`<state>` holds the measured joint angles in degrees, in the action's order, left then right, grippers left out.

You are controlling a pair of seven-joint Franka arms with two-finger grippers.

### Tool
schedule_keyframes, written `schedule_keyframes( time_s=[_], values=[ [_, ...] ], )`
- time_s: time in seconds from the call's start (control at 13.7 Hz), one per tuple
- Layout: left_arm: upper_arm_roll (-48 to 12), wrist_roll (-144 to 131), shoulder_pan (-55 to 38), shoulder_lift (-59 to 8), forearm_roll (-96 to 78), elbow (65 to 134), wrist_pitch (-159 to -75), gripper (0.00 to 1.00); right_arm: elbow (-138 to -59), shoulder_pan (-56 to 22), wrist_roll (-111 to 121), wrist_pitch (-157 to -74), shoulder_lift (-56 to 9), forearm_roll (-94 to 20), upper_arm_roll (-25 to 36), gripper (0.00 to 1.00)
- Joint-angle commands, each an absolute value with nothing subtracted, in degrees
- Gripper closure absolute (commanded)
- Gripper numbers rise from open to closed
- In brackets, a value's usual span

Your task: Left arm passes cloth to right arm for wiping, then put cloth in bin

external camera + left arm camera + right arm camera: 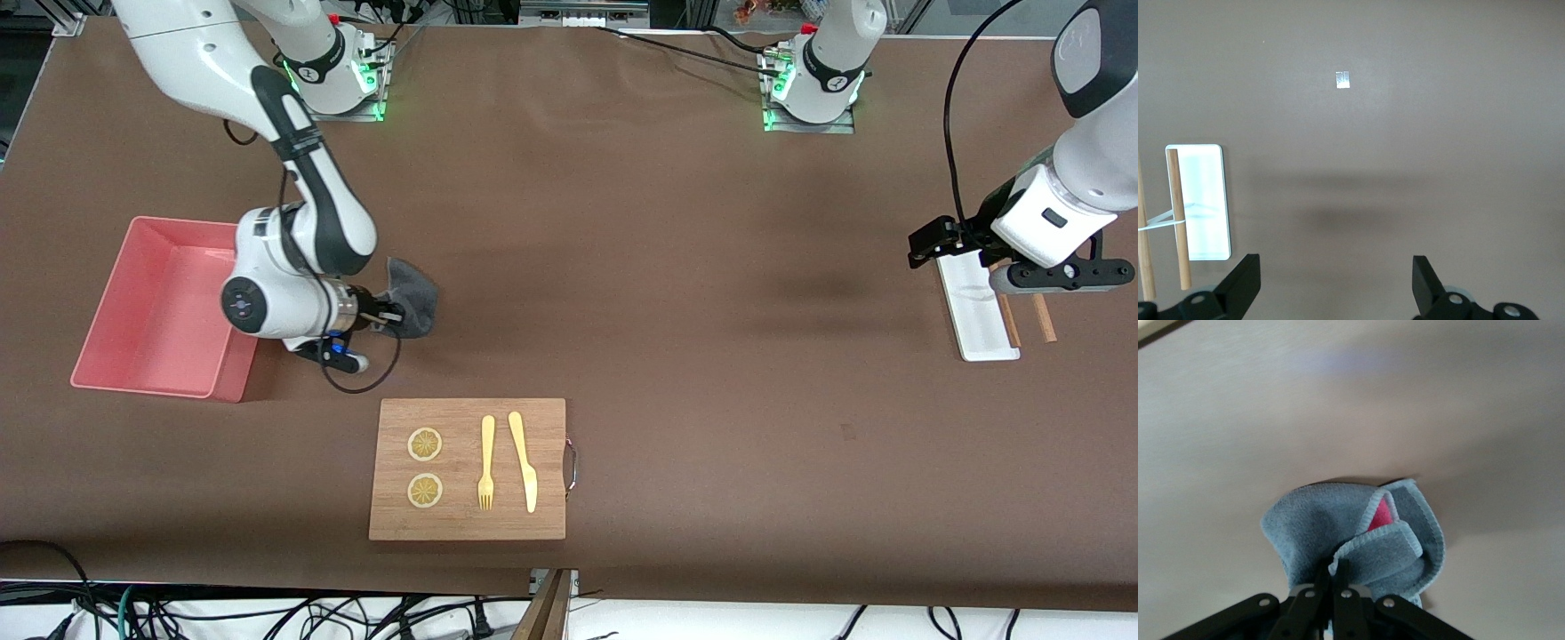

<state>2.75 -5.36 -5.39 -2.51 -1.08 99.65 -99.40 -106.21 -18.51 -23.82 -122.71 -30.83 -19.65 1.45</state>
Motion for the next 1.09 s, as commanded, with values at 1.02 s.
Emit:
schedule_keyframes(
  time_s=[1.02],
  values=[
    [2.29, -4.75, -4.48, -10.37, -0.7, 86.22, -90.26, 0.0, -98.88, -20.67, -22.27, -119.45, -35.51, -20.83, 3.34, 1.0]
  ],
)
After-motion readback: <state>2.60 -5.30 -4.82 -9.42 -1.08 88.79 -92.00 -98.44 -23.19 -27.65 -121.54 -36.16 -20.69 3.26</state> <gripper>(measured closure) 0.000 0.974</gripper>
